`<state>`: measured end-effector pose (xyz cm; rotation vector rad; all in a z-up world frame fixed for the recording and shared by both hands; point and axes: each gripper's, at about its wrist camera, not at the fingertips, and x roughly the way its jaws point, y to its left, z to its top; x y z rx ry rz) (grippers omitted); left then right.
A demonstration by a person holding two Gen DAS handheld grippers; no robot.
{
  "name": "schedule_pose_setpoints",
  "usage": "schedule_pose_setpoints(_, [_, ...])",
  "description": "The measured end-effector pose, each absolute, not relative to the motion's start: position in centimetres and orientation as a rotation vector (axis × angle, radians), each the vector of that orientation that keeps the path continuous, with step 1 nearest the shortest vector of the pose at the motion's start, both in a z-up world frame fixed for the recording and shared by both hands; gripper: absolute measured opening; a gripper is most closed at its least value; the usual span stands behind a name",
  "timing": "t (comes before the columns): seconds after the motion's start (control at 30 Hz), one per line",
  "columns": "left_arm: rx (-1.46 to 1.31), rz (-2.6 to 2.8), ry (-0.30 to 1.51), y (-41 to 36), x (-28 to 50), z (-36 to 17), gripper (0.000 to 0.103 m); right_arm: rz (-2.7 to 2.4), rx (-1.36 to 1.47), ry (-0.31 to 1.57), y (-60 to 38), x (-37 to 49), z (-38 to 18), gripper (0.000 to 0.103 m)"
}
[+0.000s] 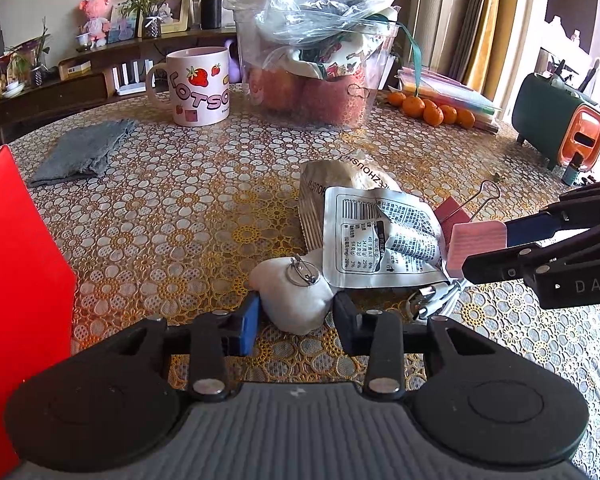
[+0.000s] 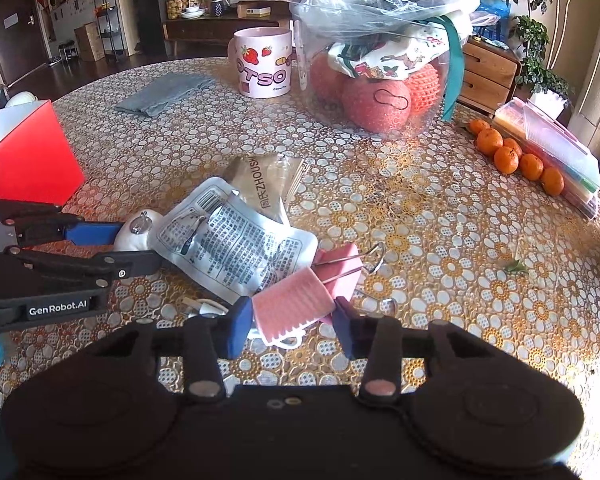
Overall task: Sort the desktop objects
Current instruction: 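Grasp the white egg-shaped plush with left tool while right tool grasps the pink comb, then carry the plush and pink comb over the red box with both tools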
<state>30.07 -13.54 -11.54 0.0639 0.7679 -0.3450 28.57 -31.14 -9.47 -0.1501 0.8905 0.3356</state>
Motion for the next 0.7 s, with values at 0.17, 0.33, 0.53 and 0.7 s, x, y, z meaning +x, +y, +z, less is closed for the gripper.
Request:
schedule_pose_setpoints(0.17, [0.047, -0.355, 0.770, -13.3, 28.9, -11.1, 0.037, 0.336, -0.129, 0.885, -31.3, 27.5, -9.2, 0.043])
schedule_pose_setpoints(0.33, [0.042, -0.365, 0.760, -13.0, 27.3, -10.2, 0.037, 0.332, -0.101, 0.883, -31.6, 26.4, -8.6, 0.043])
schedule_pose_setpoints(0.53, [0.036, -0.365, 0.772, -12.3, 25.5, -9.5, 0.037, 0.335, -0.079, 0.876, -31.7, 24.5, -7.8, 0.043])
schedule_pose_setpoints(0.7, [0.023, -0.372, 0.776, -11.5, 23.7, -8.9, 0.036, 0.346, -0.063, 0.872, -31.6, 22.8, -7.0, 0.043])
